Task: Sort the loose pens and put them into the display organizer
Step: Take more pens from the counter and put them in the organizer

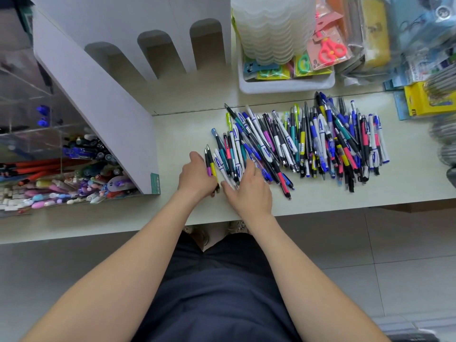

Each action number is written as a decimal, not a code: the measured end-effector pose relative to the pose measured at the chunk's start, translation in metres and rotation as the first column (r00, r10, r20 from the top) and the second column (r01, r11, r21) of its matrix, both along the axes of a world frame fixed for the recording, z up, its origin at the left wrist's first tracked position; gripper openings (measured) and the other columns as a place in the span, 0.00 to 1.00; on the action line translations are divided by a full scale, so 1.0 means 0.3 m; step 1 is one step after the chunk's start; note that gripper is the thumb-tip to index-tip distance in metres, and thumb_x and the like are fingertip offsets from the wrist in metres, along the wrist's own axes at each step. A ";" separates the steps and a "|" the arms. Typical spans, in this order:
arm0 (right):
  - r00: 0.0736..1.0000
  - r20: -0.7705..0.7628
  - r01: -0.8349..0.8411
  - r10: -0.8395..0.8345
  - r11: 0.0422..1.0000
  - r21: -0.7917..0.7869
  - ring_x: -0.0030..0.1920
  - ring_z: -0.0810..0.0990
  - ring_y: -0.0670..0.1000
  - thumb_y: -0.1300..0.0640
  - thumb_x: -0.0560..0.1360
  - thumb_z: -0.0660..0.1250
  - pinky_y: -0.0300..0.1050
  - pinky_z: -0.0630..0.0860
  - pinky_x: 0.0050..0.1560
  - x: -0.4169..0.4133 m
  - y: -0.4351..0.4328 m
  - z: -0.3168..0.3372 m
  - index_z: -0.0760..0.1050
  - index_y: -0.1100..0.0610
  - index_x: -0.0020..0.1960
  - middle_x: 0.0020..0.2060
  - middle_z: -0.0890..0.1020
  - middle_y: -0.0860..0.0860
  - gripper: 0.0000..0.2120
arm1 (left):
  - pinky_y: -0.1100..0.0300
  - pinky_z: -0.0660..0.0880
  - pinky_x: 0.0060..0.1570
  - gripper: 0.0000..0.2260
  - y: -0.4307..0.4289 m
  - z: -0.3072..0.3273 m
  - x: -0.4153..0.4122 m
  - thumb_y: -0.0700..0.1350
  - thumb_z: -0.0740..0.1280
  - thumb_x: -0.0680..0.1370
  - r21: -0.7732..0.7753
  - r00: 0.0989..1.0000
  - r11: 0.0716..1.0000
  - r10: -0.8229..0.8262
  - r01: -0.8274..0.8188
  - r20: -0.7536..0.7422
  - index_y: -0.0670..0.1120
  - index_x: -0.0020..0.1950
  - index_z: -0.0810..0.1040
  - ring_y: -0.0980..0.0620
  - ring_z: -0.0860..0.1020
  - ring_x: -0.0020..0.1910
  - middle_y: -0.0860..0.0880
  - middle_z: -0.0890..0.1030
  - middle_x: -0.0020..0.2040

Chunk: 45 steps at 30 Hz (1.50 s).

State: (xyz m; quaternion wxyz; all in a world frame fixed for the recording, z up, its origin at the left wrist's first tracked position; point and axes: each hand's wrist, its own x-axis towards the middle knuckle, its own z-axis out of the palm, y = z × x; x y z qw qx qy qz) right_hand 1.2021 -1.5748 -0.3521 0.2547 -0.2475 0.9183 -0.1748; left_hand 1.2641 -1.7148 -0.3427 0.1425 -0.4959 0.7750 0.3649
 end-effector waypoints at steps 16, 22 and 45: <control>0.987 0.075 -0.146 0.141 0.987 0.072 0.54 0.80 0.63 0.53 0.74 0.79 0.47 0.68 0.45 -0.040 -0.039 -0.003 0.53 0.62 0.81 0.67 0.68 0.62 0.47 | 0.44 0.72 0.56 0.39 0.004 -0.022 -0.124 0.68 0.63 0.81 -0.097 0.991 0.990 0.106 -0.098 0.077 0.38 0.76 0.59 0.34 0.73 0.68 0.40 0.65 0.73; 0.984 0.110 -0.142 0.143 0.990 -0.012 0.58 0.76 0.63 0.55 0.69 0.80 0.47 0.72 0.51 -0.060 -0.132 -0.014 0.53 0.65 0.80 0.69 0.63 0.62 0.50 | 0.42 0.74 0.64 0.38 -0.057 -0.023 -0.145 0.56 0.70 0.82 -0.024 0.997 0.999 0.041 -0.040 0.060 0.42 0.81 0.52 0.31 0.74 0.67 0.40 0.61 0.75; 0.968 -0.179 -0.148 0.179 0.974 0.172 0.66 0.71 0.60 0.38 0.76 0.73 0.52 0.76 0.62 0.033 -0.270 -0.029 0.60 0.68 0.75 0.67 0.69 0.61 0.44 | 0.55 0.62 0.37 0.09 -0.123 0.022 0.010 0.36 0.59 0.68 0.156 0.944 0.932 0.330 -0.327 0.004 0.49 0.36 0.65 0.46 0.62 0.41 0.46 0.64 0.36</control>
